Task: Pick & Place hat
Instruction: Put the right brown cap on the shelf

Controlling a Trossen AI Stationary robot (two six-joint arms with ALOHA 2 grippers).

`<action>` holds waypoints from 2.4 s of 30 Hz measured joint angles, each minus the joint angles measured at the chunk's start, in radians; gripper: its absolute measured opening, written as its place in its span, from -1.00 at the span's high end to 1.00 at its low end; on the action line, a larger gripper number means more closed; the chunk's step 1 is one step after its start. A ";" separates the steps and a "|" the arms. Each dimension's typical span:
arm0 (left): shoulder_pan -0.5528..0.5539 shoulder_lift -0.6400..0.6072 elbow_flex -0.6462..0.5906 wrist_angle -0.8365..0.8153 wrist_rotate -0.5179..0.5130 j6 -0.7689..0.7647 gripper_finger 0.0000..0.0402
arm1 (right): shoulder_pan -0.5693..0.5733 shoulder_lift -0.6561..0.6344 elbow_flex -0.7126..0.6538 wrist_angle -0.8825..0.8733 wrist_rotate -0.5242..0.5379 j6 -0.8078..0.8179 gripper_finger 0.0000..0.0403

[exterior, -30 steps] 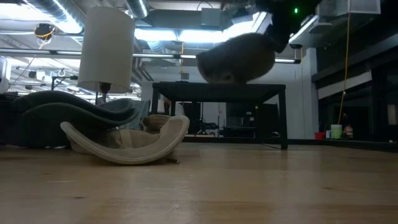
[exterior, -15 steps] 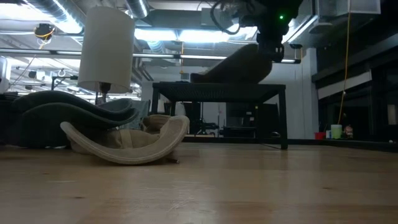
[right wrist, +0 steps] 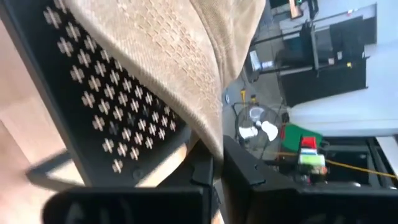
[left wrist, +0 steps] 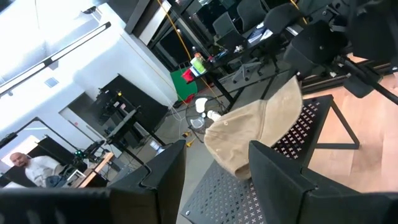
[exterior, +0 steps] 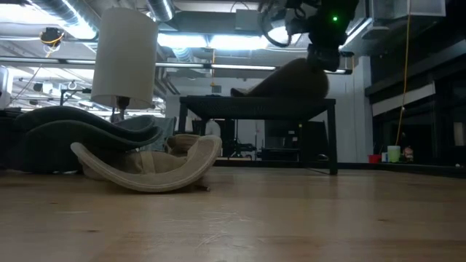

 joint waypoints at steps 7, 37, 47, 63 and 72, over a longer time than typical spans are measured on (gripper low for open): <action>0.000 0.000 0.000 0.000 0.000 0.000 0.16 | 0.009 0.000 0.019 -0.051 -0.101 -0.001 0.79; 0.000 0.000 0.000 0.000 0.000 0.000 0.16 | -0.046 -0.013 0.377 0.154 -0.536 -0.158 -0.42; -0.001 0.000 0.000 0.000 0.000 -0.018 0.16 | -0.338 -0.010 0.395 0.185 -0.651 -0.084 -0.42; 0.000 0.000 0.000 0.000 0.035 -0.036 0.16 | -0.615 0.048 0.393 0.321 -0.853 -0.007 -0.42; 0.000 0.000 -0.001 0.000 0.036 -0.036 0.16 | -0.645 0.143 0.393 0.391 -0.876 -0.048 -0.42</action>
